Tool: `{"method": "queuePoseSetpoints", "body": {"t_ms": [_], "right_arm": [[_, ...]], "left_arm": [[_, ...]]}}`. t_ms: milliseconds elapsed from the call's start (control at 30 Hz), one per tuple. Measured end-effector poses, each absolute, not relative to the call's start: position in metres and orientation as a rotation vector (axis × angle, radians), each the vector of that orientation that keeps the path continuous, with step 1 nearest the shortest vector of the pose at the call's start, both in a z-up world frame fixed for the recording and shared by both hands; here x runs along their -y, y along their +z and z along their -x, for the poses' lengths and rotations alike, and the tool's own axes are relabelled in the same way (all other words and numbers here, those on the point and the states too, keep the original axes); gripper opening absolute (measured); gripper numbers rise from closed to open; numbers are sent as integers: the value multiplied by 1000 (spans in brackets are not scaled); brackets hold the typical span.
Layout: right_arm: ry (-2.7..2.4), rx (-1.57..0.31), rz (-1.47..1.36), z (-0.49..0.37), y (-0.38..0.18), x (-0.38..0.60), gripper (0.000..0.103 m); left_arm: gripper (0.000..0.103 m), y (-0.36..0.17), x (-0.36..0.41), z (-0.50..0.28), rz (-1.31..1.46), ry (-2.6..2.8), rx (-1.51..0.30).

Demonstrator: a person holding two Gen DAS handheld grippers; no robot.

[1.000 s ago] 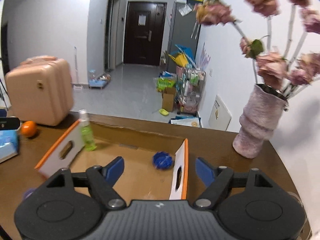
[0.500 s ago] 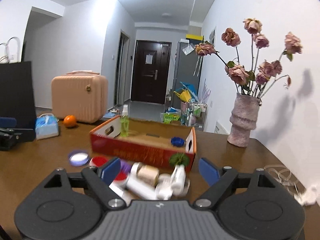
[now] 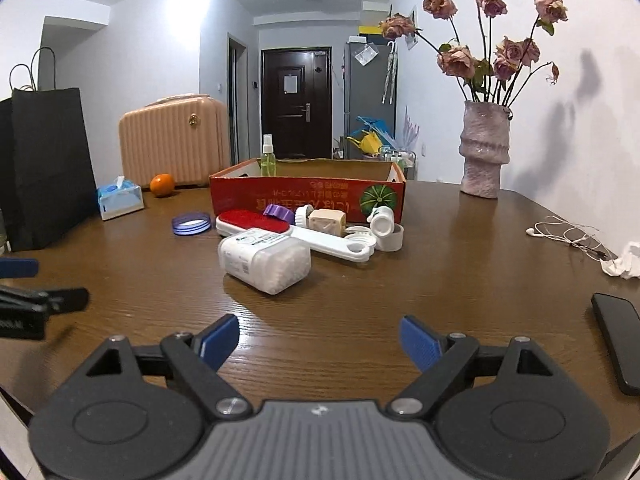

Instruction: Organize rigid objects

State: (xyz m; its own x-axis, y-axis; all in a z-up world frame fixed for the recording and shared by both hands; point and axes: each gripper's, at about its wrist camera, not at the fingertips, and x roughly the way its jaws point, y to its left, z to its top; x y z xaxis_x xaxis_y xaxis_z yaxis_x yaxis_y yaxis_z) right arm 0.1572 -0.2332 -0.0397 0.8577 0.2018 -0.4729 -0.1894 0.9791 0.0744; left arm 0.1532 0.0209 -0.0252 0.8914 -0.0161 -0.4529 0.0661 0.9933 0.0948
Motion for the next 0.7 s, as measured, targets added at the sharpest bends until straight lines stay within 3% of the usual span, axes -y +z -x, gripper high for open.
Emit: {"method": "queuePoseSetpoints", "body": {"t_ms": [267, 333, 467, 533, 633, 700], "right_arm": [[249, -522, -60, -188, -38, 235, 80], [268, -528, -101, -202, -37, 235, 74], [292, -550, -240, -236, -39, 238, 60], [321, -563, -311, -254, -39, 237, 54], [345, -578, -364, -277, -41, 231, 48], [354, -598, -386, -289, -45, 228, 40]], "left_arm": [[101, -30, 10, -202, -119, -146, -525], [94, -27, 14, -219, -100, -197, -543], [66, -18, 16, -261, -26, -315, -585], [61, -17, 19, -286, -1, -331, -628], [44, -17, 23, -318, 37, -375, -675], [42, -21, 21, -336, 104, -417, -743]]}}
